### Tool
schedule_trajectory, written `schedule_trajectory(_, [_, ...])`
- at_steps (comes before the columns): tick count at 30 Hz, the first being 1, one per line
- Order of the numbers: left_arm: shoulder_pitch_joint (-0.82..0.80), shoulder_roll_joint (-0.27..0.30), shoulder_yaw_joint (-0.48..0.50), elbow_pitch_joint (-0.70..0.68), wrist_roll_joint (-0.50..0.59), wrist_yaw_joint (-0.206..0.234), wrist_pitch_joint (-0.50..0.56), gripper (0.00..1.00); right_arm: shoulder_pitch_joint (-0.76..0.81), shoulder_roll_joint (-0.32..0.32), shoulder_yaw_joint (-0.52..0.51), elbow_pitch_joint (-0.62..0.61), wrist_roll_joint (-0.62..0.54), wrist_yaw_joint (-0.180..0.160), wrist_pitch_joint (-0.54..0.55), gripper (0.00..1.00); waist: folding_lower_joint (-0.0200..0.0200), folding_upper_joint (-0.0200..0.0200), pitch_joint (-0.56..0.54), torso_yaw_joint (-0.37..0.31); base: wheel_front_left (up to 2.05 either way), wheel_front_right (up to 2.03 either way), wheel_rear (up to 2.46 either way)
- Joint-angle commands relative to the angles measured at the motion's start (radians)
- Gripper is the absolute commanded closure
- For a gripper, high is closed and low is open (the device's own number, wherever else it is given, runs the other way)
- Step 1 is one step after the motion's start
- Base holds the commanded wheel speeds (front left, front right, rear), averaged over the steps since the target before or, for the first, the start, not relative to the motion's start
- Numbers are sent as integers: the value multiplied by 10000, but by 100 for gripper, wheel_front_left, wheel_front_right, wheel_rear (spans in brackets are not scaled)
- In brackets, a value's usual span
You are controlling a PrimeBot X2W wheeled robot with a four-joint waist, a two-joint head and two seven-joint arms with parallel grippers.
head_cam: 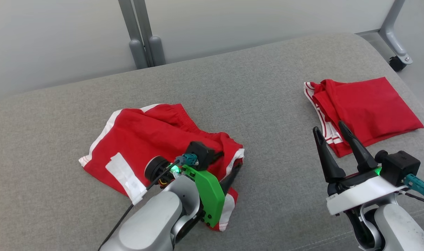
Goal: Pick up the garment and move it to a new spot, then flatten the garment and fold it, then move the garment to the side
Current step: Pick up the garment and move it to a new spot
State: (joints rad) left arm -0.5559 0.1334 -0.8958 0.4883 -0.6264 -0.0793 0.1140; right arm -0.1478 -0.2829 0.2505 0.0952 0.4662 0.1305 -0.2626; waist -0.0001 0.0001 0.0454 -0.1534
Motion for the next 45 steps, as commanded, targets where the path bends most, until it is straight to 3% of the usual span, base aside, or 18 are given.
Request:
schedule_trajectory(1, [-52,-47,66,181,-4,-51,-247,0,-21,-62,-4,32,50,5,-23,0,1,-1,18,106,0,0,0])
schedule_trajectory(6, [-203,77,252,367,149,56,-1004,0,86,-145,-67,38,10,5,-23,0,1,-1,-146,383,0,0,0])
schedule_trajectory(12, [225,819,764,-864,54,550,-1462,0,301,-148,-279,-106,-76,5,-23,0,1,-1,-367,736,0,0,0])
schedule_trajectory(18, [1010,1949,1730,-2596,127,1855,-1976,0,522,-34,-425,-201,-148,5,-23,0,1,-1,-454,1010,0,0,0])
schedule_trajectory(24, [2478,2732,2840,-3825,47,3173,-3111,0,779,100,-480,-160,-141,5,-23,0,1,-1,-460,1195,0,0,0])
schedule_trajectory(28, [3535,2938,3544,-4251,-68,3830,-3578,0,998,111,-642,-182,-150,5,-23,0,1,-1,-494,1296,0,0,0])
schedule_trajectory(31, [4262,2831,4048,-4395,-31,4085,-3737,0,1196,30,-712,-144,-181,5,-23,0,1,-1,-550,1382,0,0,0])
schedule_trajectory(38, [5580,2053,5326,-4976,841,4099,-3785,0,1475,37,-977,-217,-185,5,-23,0,1,-1,-685,1417,0,0,0])
schedule_trajectory(45, [6317,1238,5961,-4854,1938,3287,-3790,0,1693,-34,-1116,-166,-208,5,-23,0,1,-1,-837,1478,0,0,0])
